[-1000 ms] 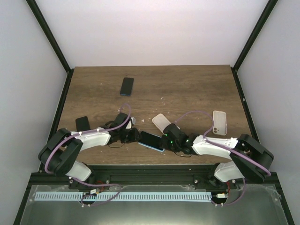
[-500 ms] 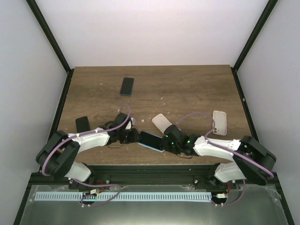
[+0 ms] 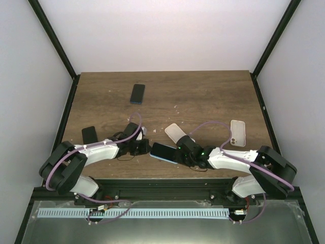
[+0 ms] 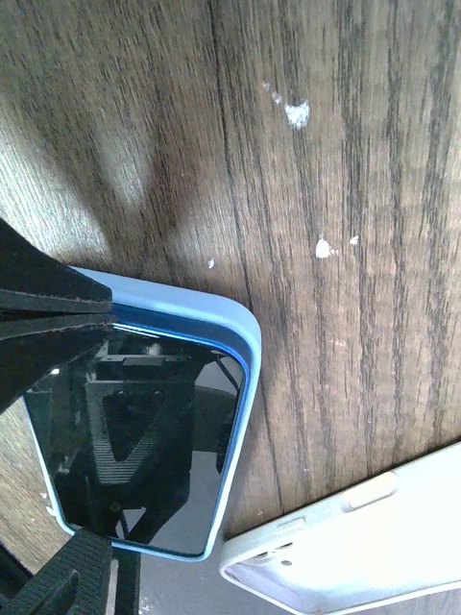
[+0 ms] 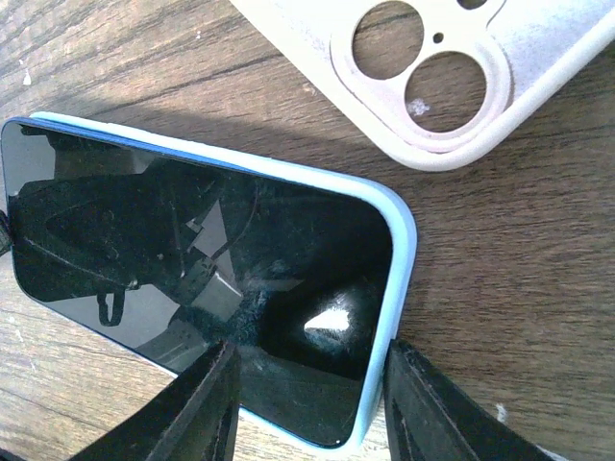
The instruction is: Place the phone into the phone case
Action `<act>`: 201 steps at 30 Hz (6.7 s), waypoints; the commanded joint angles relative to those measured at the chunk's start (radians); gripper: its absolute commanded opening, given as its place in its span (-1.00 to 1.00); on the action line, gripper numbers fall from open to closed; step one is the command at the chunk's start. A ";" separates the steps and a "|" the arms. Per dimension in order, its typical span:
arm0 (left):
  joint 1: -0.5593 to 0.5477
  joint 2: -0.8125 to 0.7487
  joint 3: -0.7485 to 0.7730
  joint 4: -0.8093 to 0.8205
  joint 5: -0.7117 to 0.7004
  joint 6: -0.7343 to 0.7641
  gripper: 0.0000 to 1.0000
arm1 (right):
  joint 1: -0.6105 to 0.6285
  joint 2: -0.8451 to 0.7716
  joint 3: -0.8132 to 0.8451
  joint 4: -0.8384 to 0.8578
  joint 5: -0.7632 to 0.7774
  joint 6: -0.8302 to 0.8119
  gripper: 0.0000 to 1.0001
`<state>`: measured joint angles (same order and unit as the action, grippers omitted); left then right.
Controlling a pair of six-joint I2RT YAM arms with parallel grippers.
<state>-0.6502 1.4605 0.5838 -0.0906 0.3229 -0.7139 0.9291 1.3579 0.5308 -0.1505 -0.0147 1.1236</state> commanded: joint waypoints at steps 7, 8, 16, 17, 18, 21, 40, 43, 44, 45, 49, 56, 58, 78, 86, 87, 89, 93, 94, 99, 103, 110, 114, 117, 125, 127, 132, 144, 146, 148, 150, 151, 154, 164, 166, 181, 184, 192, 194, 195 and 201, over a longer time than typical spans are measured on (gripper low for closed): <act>-0.015 -0.079 0.048 -0.180 -0.046 -0.012 -0.56 | 0.051 0.002 0.003 0.051 -0.063 -0.037 -0.08; -0.012 -0.108 0.050 -0.198 -0.049 -0.015 -0.49 | 0.051 -0.023 0.001 0.030 -0.062 -0.078 -0.02; -0.008 -0.227 -0.065 -0.124 0.033 -0.131 -0.24 | -0.057 -0.217 0.011 0.024 -0.136 -0.455 0.32; -0.007 -0.228 -0.084 -0.100 0.047 -0.150 -0.23 | -0.068 -0.198 0.027 0.032 -0.139 -0.505 0.34; -0.007 -0.229 -0.102 -0.069 0.066 -0.179 -0.23 | -0.081 -0.169 0.048 0.038 -0.156 -0.556 0.37; -0.006 -0.230 -0.139 -0.004 0.117 -0.244 -0.23 | -0.126 -0.067 0.110 0.049 -0.250 -0.656 0.43; -0.006 -0.217 -0.215 0.117 0.094 -0.323 -0.24 | -0.137 0.192 0.123 0.169 -0.494 -0.675 0.51; -0.007 -0.207 -0.235 0.137 0.107 -0.339 -0.24 | -0.099 0.196 0.126 0.169 -0.496 -0.613 0.51; -0.008 -0.208 -0.246 0.142 0.111 -0.347 -0.25 | -0.092 0.191 0.123 0.174 -0.482 -0.588 0.51; -0.008 -0.212 -0.257 0.146 0.111 -0.351 -0.25 | -0.090 0.182 0.108 0.189 -0.476 -0.563 0.51; -0.008 -0.235 -0.276 0.140 0.099 -0.349 -0.25 | -0.091 0.172 0.066 0.281 -0.510 -0.477 0.50; -0.008 -0.236 -0.281 0.143 0.095 -0.351 -0.36 | -0.069 0.211 0.080 0.224 -0.333 -0.425 0.49; -0.008 -0.238 -0.279 0.138 0.095 -0.346 -0.42 | -0.051 0.254 0.107 0.223 -0.361 -0.425 0.49; -0.007 -0.384 -0.352 0.083 0.099 -0.342 -0.60 | -0.044 0.222 0.027 0.680 -0.623 -0.121 0.46; -0.008 -0.397 -0.375 0.092 0.107 -0.347 -0.71 | -0.040 0.258 0.009 0.796 -0.639 -0.064 0.43; -0.007 -0.401 -0.374 0.091 0.106 -0.348 -0.71 | -0.039 0.266 0.014 0.793 -0.646 -0.067 0.42; -0.007 -0.403 -0.372 0.091 0.106 -0.345 -0.71 | -0.038 0.284 0.019 0.793 -0.657 -0.065 0.35; -0.008 -0.409 -0.376 0.088 0.096 -0.346 -0.71 | -0.034 0.323 0.028 0.786 -0.682 -0.075 0.19; -0.008 -0.411 -0.375 0.088 0.094 -0.346 -0.71 | -0.033 0.336 0.031 0.800 -0.692 -0.076 0.14; -0.008 -0.424 -0.371 0.066 0.083 -0.343 -0.71 | -0.032 0.333 0.042 0.760 -0.680 -0.101 -0.20; -0.006 -0.465 -0.354 0.011 0.062 -0.335 -0.69 | -0.032 0.271 0.042 0.654 -0.588 -0.167 -0.58; 0.044 -0.652 -0.277 -0.084 0.117 -0.327 -0.31 | -0.033 0.095 0.034 0.548 -0.493 -0.299 -0.79; 0.085 -0.812 -0.194 -0.141 0.150 -0.308 0.15 | -0.034 -0.058 0.029 0.507 -0.438 -0.347 -0.84; 0.105 -0.903 -0.113 -0.189 0.155 -0.285 0.38 | -0.034 -0.181 -0.008 0.580 -0.446 -0.340 -0.85; 0.111 -0.950 0.008 -0.096 0.275 -0.294 0.66 | -0.033 -0.463 -0.094 0.746 -0.497 -0.311 -0.84; 0.110 -0.947 -0.015 0.009 0.313 -0.334 0.66 | -0.033 -0.496 -0.098 0.775 -0.529 -0.319 -0.83; 0.110 -0.920 -0.065 0.196 0.385 -0.390 0.62 | -0.033 -0.501 -0.093 0.839 -0.608 -0.294 -0.84; 0.111 -0.870 -0.113 0.357 0.427 -0.462 0.32 | -0.034 -0.441 -0.090 0.844 -0.634 -0.290 -0.83; 0.110 -0.866 -0.117 0.370 0.425 -0.470 0.04 | -0.033 -0.441 -0.098 0.833 -0.633 -0.295 -0.83; 0.110 -0.864 -0.118 0.363 0.418 -0.465 -0.29 | -0.034 -0.439 -0.103 0.818 -0.628 -0.302 -0.83; 0.111 -0.862 -0.125 0.362 0.414 -0.461 -0.49 | -0.034 -0.435 -0.104 0.802 -0.627 -0.303 -0.83; 0.110 -0.860 -0.128 0.361 0.416 -0.457 -0.56 | -0.034 -0.433 -0.105 0.799 -0.628 -0.304 -0.82; 0.110 -0.854 -0.134 0.352 0.421 -0.436 -0.78 | -0.033 -0.434 -0.102 0.795 -0.630 -0.294 -0.72; 0.110 -0.833 -0.126 0.316 0.525 -0.313 -1.00 | -0.033 -0.448 -0.042 0.729 -0.583 -0.186 -0.09; 0.110 -0.831 -0.131 0.338 0.556 -0.304 -1.00 | -0.033 -0.456 -0.013 0.683 -0.559 -0.163 0.00; 0.110 -0.814 -0.132 0.324 0.637 -0.253 -1.00 | -0.033 -0.367 0.133 0.551 -0.586 -0.135 -0.15; 0.111 -0.804 -0.111 0.209 0.608 -0.189 -1.00 | -0.034 -0.373 0.130 0.555 -0.566 -0.143 -0.48; 0.110 -0.738 -0.043 -0.060 0.503 -0.022 -1.00 | -0.033 -0.377 0.125 0.517 -0.493 -0.173 -0.99; 0.110 -0.726 -0.042 -0.051 0.506 -0.029 -1.00 | -0.034 -0.360 0.144 0.492 -0.503 -0.184 -0.99; 0.111 -0.723 -0.041 -0.042 0.506 -0.036 -1.00 | -0.033 -0.356 0.151 0.486 -0.509 -0.186 -0.92; 0.109 -0.750 -0.067 0.080 0.507 -0.136 -1.00 | -0.033 -0.359 0.120 0.481 -0.550 -0.188 -0.06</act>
<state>-0.5430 0.7181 0.5385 -0.0547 0.8906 -0.8009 0.8860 1.0100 0.6239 0.2878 -0.5236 0.9344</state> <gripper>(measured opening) 0.121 0.412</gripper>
